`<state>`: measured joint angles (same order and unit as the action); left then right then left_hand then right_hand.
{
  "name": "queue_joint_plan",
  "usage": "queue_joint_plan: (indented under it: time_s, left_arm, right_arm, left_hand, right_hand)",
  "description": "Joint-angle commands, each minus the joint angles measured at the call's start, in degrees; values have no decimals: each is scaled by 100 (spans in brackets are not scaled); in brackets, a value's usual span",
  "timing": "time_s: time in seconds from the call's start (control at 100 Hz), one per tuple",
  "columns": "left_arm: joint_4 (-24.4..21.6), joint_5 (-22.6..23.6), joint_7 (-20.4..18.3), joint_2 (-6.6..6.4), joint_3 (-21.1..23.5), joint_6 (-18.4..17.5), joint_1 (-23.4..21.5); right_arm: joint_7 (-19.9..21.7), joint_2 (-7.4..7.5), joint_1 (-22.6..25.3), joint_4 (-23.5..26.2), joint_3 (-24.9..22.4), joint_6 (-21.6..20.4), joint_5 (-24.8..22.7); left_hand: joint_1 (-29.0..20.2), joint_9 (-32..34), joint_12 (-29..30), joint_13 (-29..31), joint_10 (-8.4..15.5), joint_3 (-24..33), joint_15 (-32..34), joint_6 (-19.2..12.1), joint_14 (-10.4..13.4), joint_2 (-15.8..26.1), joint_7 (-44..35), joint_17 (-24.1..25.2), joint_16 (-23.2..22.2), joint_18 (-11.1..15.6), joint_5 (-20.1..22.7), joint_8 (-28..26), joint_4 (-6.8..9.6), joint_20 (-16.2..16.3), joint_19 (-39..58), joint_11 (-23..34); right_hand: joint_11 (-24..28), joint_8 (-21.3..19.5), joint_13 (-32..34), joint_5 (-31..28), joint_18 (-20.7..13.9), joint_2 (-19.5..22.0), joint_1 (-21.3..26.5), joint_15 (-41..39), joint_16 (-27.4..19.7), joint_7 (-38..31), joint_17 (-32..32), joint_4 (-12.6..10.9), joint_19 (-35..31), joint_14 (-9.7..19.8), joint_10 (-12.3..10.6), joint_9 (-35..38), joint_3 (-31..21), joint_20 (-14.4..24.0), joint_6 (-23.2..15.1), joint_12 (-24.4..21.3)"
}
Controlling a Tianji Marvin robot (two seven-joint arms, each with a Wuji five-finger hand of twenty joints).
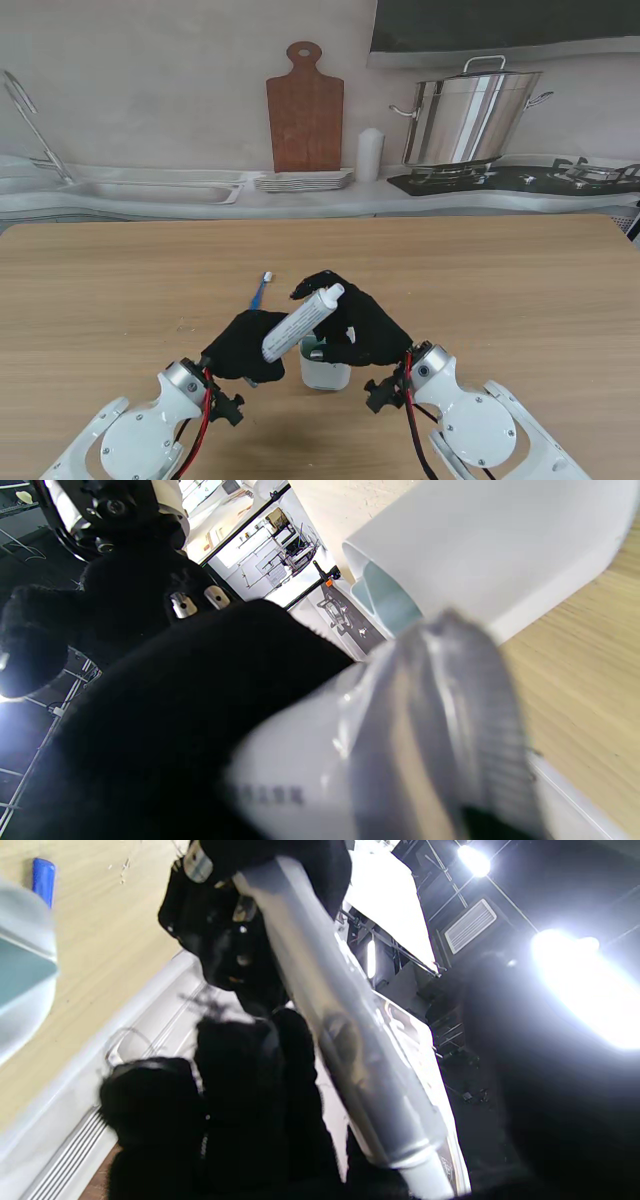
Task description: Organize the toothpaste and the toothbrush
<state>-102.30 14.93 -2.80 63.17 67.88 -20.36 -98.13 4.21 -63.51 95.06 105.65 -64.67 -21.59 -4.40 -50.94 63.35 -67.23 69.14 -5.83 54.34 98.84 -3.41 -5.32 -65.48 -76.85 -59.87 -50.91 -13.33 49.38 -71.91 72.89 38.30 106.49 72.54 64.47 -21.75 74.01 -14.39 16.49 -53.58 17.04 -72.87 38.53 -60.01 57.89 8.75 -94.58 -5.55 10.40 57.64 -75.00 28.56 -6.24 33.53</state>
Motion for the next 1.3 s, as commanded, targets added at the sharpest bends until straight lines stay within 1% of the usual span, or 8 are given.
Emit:
queue_joint_plan:
  time_s: [0.0, 0.41, 0.45, 0.47, 0.62, 0.76, 0.95, 1.29]
  left_arm:
    - [-63, 20, -88, 17, -17, -24, 10]
    - [-14, 173, -172, -18, -60, -43, 48]
    - [-21, 194, -164, -19, -63, -57, 38]
    - [-27, 201, -160, -19, -63, -61, 33]
    - [-63, 258, -150, -22, -47, -39, 2]
    - [-83, 429, -182, -45, -27, -27, -16]
    - [-17, 929, 78, -30, -17, -137, -10]
    - [46, 1519, 750, 64, 56, -164, -90]
  right_arm:
    - [0, -54, 103, 52, 49, -30, -56]
    - [-177, -135, 205, 97, 174, -5, 401]
    - [-150, -132, 209, 101, 184, 5, 450]
    - [-137, -129, 207, 98, 189, 3, 454]
    - [-336, -175, 185, 61, 253, -58, 342]
    - [-440, -206, 171, 40, 267, -116, 370]
    - [-536, -226, 178, 72, 216, -47, 281]
    - [-224, -129, 33, 107, 14, -61, 79]
  left_hand:
    - [-670, 523, 168, 340, -94, 560, 452, -469, 858, -2, -420, -209, 186, 83, 294, -169, 45, 121, 1187, 278]
    - [-413, 487, 199, 342, -58, 1067, 355, -490, 858, -354, -391, -225, 63, 40, 204, -151, -997, 431, 1052, 229]
    - [-45, 453, 267, 357, -38, 3136, 276, -500, 858, -1436, -381, -227, -57, 5, 186, -161, -4452, 369, 1040, 258]
    - [-14, 465, 234, 346, -33, 3455, 308, -507, 861, -1612, -379, -224, 5, 41, 183, -161, -5132, 369, 1047, 234]
    - [137, 415, 203, 329, -30, 3558, 211, -517, 858, -1591, -292, -219, -84, 75, 48, -133, -6203, 367, 996, 179]
    - [491, 186, 54, 329, 63, 3541, -442, -551, 674, -584, 22, 129, -717, 122, -360, -24, -8724, 433, 716, -180]
    - [1189, -494, 101, 69, 49, 575, -2213, -492, -17, 2107, 481, 1338, -1624, -61, -1274, 766, -7712, 1227, -300, -1130]
    - [2142, -2662, 2327, -2492, -367, -3539, -6144, 191, -871, 4623, 3113, 4186, -732, -822, -2844, 2878, -6839, 1663, -3314, -3521]
  right_hand:
    - [161, -119, 135, -399, -111, 305, 189, -339, 175, -149, 249, -275, -300, 250, -297, 297, 81, -109, -314, 112]
    - [401, 940, 129, -2398, 78, 920, 1326, -1440, 593, -1614, 768, 342, -914, 380, -240, 1160, -371, -154, -162, 385]
    - [508, 769, 131, -2493, 12, 874, 1446, -1611, 676, -1737, 799, 327, -1059, 464, -243, 1220, -489, -64, -58, 449]
    - [569, 660, 130, -2510, -47, 860, 1480, -1693, 717, -1778, 813, 301, -1125, 527, -248, 1228, -544, -19, -51, 485]
    - [1234, -319, 140, -2710, -645, 165, 1562, -2507, 1195, -2173, 969, -61, -1898, 1028, -256, 1645, -1478, 535, -6, 763]
    - [1591, -739, 148, -3065, -1115, -441, 1700, -2963, 1542, -2410, 1066, -1533, -2428, 1361, -236, 2070, -1493, 1058, 47, 783]
    - [1695, -912, 151, -3322, -1285, -736, 1694, -2993, 1775, -2425, 1102, -2590, -2539, 1453, -171, 2270, -1495, 1389, 59, 768]
    - [1580, -965, 158, -3384, -1273, -721, 1759, -2919, 1710, -2368, 1086, -2583, -2460, 1348, -84, 2179, -1495, 1398, 23, 697]
